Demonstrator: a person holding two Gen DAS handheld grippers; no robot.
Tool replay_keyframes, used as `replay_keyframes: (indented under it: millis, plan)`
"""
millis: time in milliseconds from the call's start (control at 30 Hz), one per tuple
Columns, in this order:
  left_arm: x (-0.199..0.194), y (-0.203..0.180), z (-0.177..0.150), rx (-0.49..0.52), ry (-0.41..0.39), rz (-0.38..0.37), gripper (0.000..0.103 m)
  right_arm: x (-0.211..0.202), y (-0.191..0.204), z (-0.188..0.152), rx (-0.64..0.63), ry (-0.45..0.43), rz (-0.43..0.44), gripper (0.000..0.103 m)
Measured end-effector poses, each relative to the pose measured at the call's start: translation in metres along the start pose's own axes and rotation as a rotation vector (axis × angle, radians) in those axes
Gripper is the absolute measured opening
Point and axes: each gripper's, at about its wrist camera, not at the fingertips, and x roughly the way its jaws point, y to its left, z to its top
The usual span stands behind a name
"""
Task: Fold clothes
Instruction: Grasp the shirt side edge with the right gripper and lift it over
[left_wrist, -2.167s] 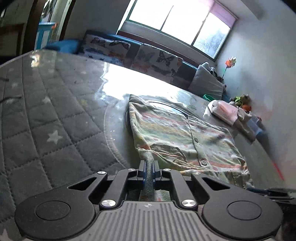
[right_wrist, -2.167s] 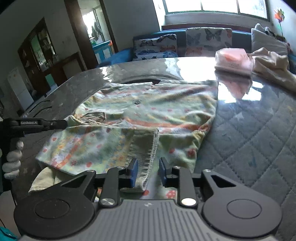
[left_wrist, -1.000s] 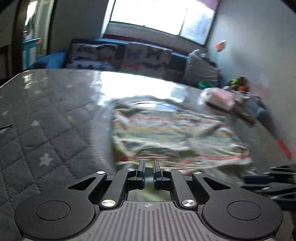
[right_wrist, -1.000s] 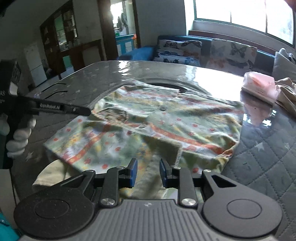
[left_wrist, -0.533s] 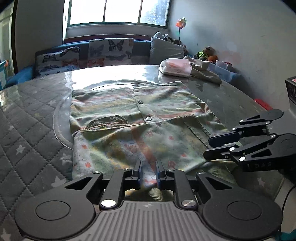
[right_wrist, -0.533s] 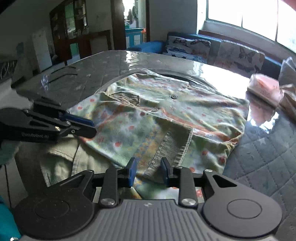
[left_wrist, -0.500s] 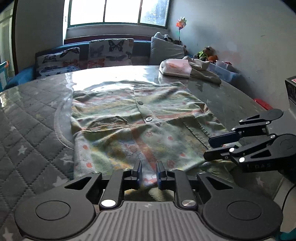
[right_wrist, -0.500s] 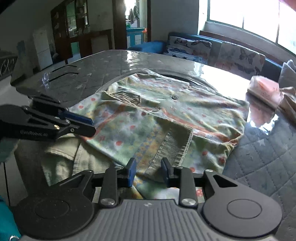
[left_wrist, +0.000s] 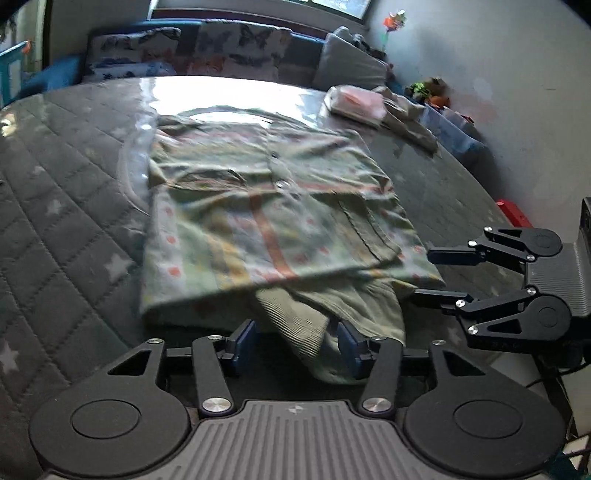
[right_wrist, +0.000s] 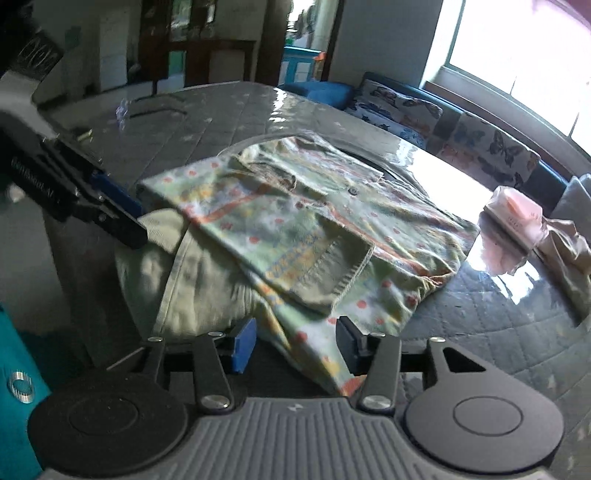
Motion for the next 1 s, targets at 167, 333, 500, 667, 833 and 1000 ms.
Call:
replay_keyframes:
  millis: [167,333,500,667,833,1000]
  plan:
    - [0.009,-0.001,0.001,-0.04,0.06,-0.055,0.031,-0.001,0.008,-0.008,-0.078,0.006,-0.005,0.056]
    - [0.002,0.004,0.011,-0.049,0.046,-0.075,0.013,0.002,0.015,-0.016,-0.131,-0.018,0.015,0.069]
    - [-0.006,0.009,0.038,-0.065,-0.003,-0.117,0.012,0.007,0.021,-0.014,-0.171,-0.08,0.025,0.07]
    - [0.0,0.016,0.064,-0.085,-0.026,-0.147,0.012,0.021,0.018,-0.001,-0.117,-0.129,0.064,0.058]
    - [0.007,0.023,0.074,-0.06,-0.032,-0.162,0.016,0.035,-0.002,0.019,0.049,-0.137,0.155,0.025]
    - [-0.02,0.034,0.057,0.014,-0.123,-0.127,0.051,0.038,-0.034,0.036,0.231,-0.138,0.247,0.016]
